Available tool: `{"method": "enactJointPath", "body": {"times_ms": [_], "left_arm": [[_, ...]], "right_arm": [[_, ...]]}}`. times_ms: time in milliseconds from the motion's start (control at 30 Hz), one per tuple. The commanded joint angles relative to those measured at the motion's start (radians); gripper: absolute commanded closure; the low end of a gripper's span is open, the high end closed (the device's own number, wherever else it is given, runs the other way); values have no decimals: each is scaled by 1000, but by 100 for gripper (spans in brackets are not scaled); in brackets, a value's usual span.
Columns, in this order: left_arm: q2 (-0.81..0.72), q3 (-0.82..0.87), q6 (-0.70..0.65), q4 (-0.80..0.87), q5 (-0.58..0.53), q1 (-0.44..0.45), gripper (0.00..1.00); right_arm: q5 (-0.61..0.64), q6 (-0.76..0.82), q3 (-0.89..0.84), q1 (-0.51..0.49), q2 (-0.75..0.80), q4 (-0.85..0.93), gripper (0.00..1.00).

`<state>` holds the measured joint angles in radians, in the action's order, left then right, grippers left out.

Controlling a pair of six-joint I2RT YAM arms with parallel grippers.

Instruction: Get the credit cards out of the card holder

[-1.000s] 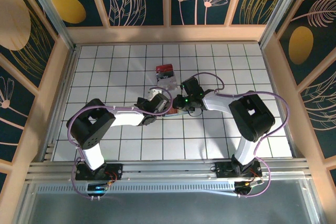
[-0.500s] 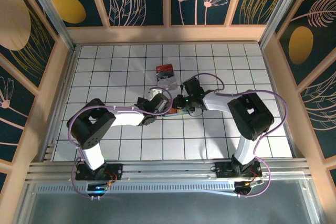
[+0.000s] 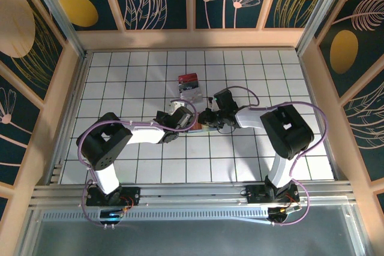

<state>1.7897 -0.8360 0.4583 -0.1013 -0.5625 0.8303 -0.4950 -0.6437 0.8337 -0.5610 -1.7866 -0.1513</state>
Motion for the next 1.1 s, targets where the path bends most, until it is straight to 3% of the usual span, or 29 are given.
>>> {"method": "enactJointPath", "body": {"times_ms": [0,567,1067], "left_arm": [[46,18,-6,58,47,4,1],[41,21,4,61,68,3,1],[49,20,16,103,36,4,1]], "right_arm": [[-128,-33,-26,-1,45,-117,80],[-211,-108,-80,8,1,-332,84],[-201,-84,-126,68,73,-298,97]]}}
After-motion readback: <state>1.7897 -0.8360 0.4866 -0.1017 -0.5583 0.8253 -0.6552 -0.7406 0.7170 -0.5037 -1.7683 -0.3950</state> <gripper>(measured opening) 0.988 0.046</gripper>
